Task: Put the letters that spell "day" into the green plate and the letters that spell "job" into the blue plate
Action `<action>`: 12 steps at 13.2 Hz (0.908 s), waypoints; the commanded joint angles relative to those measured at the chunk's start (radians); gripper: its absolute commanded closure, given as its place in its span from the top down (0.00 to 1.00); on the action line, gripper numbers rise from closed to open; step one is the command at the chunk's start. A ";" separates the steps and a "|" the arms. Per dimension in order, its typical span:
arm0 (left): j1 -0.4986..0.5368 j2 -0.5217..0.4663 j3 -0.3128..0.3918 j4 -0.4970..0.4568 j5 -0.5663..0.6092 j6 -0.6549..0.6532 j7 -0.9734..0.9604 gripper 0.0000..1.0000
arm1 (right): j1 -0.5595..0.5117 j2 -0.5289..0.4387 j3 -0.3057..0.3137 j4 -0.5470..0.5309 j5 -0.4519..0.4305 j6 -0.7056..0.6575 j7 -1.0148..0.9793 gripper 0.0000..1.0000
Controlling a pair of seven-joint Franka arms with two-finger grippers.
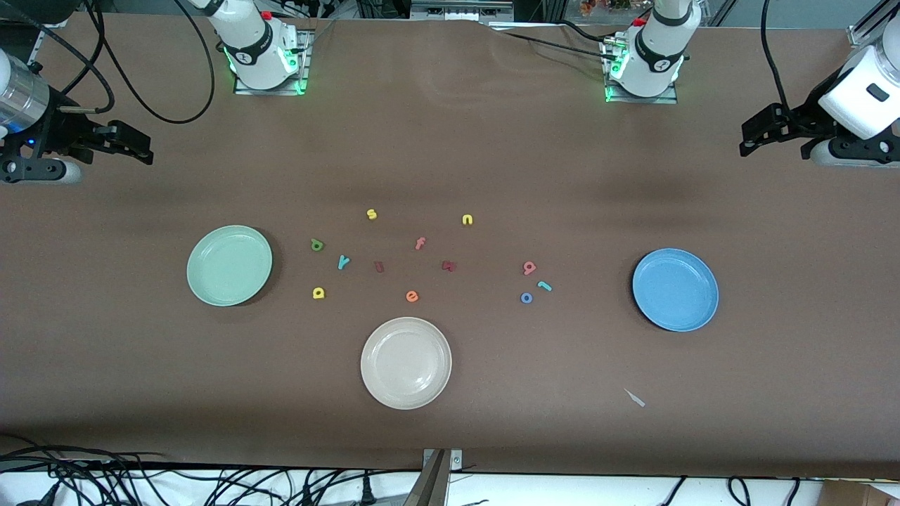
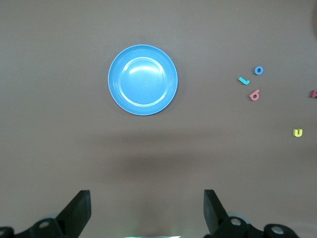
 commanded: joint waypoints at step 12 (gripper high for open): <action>0.004 0.017 0.001 0.031 -0.008 -0.024 -0.010 1.00 | 0.021 0.066 0.008 0.017 0.009 -0.012 -0.021 1.00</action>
